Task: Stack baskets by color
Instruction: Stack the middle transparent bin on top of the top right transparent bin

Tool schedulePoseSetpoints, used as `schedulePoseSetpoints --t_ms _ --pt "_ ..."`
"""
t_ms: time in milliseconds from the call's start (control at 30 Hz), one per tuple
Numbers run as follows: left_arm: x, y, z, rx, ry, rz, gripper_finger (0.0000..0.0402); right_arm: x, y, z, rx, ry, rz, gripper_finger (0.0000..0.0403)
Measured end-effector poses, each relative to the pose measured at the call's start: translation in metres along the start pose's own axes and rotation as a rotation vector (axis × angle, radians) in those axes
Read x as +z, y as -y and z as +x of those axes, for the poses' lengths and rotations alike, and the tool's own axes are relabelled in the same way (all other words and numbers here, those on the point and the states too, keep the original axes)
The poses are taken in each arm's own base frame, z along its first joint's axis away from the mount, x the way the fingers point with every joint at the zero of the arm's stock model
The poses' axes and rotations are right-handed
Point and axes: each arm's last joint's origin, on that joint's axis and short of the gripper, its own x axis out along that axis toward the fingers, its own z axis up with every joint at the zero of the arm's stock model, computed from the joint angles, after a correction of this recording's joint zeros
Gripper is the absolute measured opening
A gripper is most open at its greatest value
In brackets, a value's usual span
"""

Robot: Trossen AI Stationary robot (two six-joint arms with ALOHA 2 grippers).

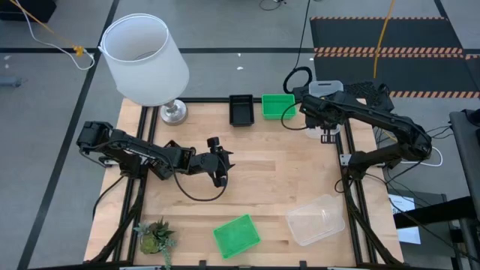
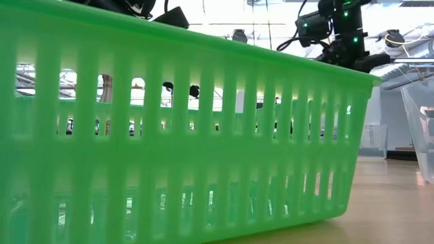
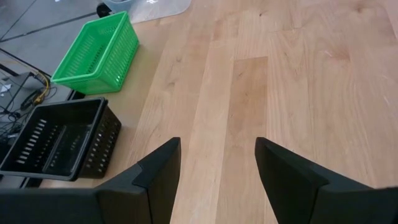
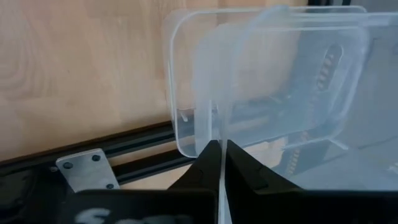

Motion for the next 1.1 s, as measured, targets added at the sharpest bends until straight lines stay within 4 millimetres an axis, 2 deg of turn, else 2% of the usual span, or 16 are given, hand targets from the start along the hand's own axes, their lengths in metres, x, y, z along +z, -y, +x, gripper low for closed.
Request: schedulePoseSetpoints --t_ms 400,1100 --pt "0.000 0.000 0.000 0.000 0.000 0.001 0.0207 -0.005 0.001 0.015 -0.009 0.017 -0.011 0.0000" --pt "0.000 0.000 0.000 -0.001 0.000 0.001 0.0207 -0.007 0.006 0.020 0.078 0.072 -0.007 0.0003"
